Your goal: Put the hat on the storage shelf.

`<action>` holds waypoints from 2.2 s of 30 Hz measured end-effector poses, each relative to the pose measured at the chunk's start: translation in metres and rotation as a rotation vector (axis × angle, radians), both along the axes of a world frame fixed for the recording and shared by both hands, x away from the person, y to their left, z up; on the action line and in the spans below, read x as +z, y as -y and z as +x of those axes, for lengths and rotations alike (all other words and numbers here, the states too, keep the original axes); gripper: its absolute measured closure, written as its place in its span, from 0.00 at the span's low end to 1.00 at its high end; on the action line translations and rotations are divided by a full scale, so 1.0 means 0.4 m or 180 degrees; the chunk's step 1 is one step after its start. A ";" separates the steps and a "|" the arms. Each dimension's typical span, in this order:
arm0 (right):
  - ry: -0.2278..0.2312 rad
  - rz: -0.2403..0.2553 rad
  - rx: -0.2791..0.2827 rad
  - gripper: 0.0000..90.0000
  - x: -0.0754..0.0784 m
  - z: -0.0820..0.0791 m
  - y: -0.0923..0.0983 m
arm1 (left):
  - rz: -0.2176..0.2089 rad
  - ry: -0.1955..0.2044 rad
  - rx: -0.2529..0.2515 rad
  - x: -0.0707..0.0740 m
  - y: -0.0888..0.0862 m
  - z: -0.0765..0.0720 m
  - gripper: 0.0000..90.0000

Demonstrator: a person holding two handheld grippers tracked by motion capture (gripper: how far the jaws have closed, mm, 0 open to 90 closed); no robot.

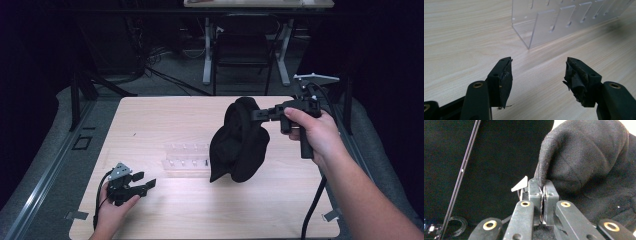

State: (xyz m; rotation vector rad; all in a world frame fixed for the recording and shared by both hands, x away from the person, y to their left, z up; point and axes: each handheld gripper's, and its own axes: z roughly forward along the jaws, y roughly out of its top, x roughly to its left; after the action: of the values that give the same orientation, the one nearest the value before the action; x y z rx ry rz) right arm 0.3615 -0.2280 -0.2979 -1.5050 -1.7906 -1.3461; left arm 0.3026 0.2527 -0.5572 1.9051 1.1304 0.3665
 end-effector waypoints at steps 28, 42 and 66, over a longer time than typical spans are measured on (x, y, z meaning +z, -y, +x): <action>0.0068 -0.0198 -0.0218 0.97 -0.009 0.139 -0.081 | 0.0027 -0.0022 -0.0031 0.001 0.002 0.000 0.43; 0.0016 -0.0168 -0.0129 0.97 -0.039 0.140 -0.103 | -0.0035 0.0108 -0.0181 0.027 0.044 -0.003 0.45; -0.0057 0.0127 -0.0017 0.96 -0.062 0.140 -0.159 | 0.0053 0.0525 -0.0918 0.172 0.296 0.042 0.66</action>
State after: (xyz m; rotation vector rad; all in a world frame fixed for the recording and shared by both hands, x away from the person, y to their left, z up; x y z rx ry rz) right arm 0.4176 -0.1643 -0.3227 -1.4973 -1.7397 -1.3589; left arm 0.3193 0.1342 -0.4885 1.9787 0.7342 0.3647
